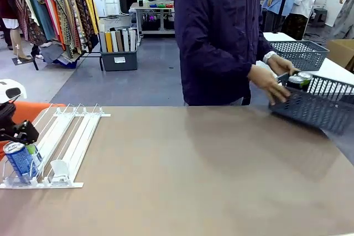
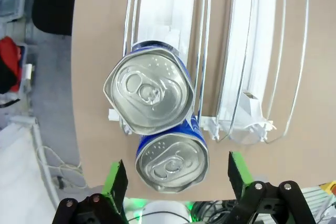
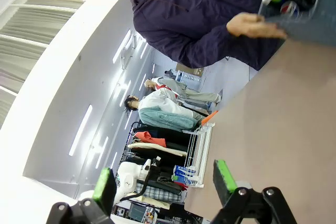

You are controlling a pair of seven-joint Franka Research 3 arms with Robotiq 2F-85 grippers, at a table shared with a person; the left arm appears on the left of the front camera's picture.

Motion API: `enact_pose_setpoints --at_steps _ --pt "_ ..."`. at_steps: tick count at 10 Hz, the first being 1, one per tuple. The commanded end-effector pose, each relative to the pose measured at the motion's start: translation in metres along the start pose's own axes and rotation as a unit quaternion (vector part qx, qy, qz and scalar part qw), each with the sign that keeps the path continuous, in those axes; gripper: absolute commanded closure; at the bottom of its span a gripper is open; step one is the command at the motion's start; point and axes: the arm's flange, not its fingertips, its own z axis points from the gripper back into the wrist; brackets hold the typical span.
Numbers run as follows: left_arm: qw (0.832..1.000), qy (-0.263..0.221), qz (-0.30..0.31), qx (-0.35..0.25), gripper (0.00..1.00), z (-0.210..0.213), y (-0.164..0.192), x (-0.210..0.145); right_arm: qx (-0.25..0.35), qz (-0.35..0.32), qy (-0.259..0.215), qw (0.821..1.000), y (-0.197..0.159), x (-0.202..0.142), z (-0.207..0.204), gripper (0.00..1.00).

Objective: Retrieve and store the cans from the dispenser.
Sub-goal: Pick up one can from the Automatic Can Dispenser and place it in the middle of the table.

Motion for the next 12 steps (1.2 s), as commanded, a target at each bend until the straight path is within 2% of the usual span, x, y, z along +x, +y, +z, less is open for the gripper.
enact_pose_setpoints --at_steps 1,3,4,5,6,12 --pt "1.0 -0.011 0.005 -0.004 0.0 -0.0129 0.0052 -0.0058 0.005 0.0 -0.005 1.0 0.0045 0.0026 -0.0018 0.0" --pt "1.0 -0.013 0.015 -0.013 0.0 -0.0136 0.0071 -0.0045 0.005 0.0 -0.005 1.0 0.0045 0.0026 -0.0018 0.0" --pt "1.0 -0.014 0.011 -0.007 0.13 -0.0148 0.0067 -0.0039 0.005 0.0 -0.005 1.0 0.0045 0.0026 -0.0018 0.0" --pt "1.0 -0.012 0.009 -0.007 0.71 -0.0154 0.0054 -0.0023 0.005 0.0 -0.005 1.0 0.0045 0.0026 -0.0018 0.0" --pt "1.0 -0.012 0.007 -0.007 1.0 -0.0154 0.0057 -0.0041 0.005 0.0 -0.005 1.0 0.0045 0.0026 -0.0018 0.0" --pt "1.0 -0.023 -0.003 -0.005 1.0 -0.0167 0.0028 -0.0043 0.005 0.0 -0.005 1.0 0.0045 0.0026 -0.0018 0.0"
